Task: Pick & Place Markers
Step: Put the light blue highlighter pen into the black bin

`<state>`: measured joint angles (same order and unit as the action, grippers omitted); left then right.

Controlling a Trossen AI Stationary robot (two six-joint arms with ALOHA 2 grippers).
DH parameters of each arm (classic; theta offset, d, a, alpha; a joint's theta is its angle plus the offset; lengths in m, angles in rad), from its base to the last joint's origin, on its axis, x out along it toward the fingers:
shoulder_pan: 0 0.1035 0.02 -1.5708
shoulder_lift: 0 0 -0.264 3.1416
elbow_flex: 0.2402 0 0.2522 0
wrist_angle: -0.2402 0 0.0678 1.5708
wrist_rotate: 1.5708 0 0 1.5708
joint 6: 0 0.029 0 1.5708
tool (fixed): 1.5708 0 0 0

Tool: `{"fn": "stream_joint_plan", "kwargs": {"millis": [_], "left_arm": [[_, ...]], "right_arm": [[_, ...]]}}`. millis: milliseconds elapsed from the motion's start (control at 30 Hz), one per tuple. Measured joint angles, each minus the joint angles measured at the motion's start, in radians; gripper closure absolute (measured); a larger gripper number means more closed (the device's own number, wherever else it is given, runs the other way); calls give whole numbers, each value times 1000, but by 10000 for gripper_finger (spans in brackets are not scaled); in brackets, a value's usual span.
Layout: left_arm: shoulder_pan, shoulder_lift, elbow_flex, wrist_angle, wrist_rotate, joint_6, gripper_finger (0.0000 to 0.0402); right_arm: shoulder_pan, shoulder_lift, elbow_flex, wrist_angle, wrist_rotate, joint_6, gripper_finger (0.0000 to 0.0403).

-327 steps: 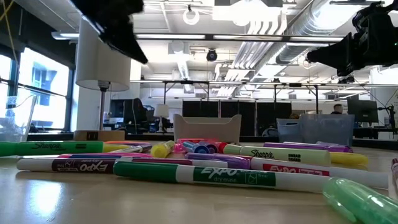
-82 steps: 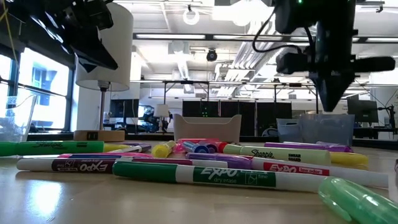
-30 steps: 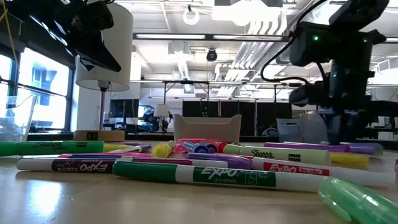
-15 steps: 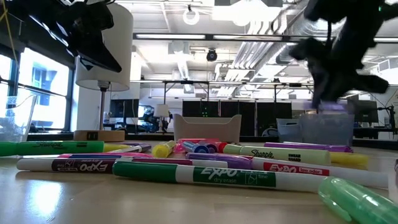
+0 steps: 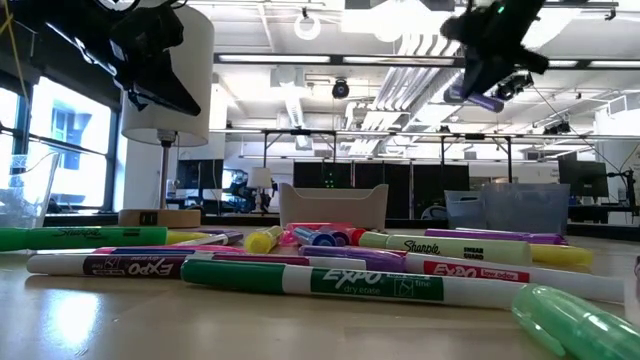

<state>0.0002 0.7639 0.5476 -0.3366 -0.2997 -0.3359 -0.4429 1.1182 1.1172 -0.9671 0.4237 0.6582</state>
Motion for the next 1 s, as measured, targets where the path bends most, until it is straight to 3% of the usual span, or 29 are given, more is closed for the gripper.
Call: {"fn": "stream_joint_plan", "kwargs": {"millis": [167,333,700,1000], "left_arm": [[0,0,0,-2,-19,-65,401],[0,0,0,-2,-19,-67,401],[0,0,0,-2,-17,-66,401],[0,0,0,-2,-17,-62,401]], "right_arm": [[-229,124,-28,2,-119,-139,349],[-358,208,-113,101,-220,-214,349],[-432,328,-285,310,-276,-248,348],[-434,359,-303,318,-274,-218,296]]}}
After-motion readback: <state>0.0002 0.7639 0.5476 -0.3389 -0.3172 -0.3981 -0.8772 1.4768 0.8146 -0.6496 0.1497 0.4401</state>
